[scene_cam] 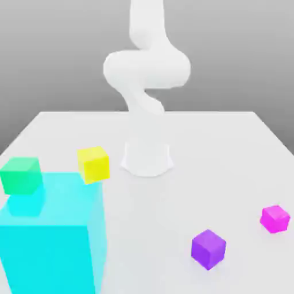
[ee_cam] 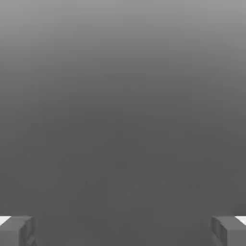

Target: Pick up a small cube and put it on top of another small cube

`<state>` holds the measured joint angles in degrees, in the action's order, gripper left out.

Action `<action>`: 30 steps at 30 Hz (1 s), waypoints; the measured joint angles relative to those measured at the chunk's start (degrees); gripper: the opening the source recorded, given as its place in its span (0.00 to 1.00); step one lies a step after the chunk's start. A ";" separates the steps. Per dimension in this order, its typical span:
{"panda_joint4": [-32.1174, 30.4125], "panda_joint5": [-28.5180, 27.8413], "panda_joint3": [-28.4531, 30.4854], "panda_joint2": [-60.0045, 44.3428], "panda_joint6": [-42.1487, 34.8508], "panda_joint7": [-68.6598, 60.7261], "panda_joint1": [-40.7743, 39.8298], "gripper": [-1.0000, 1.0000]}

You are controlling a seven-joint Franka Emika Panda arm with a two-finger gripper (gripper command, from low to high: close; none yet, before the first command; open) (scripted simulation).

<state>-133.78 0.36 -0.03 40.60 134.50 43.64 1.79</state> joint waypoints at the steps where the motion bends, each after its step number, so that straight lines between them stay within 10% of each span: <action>1: -0.86 0.16 -0.04 -2.26 1.17 -0.95 0.76 0.50; 28: -16.40 -3.84 -2.30 -58.52 33.59 -14.91 14.25 0.50; 29: -16.17 -4.02 -2.05 -59.86 34.68 -14.78 14.46 0.00; 30: -16.17 -4.02 -2.05 -59.86 34.68 -14.78 14.46 0.00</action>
<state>-149.95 -3.66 -2.08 -19.26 169.19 28.86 16.25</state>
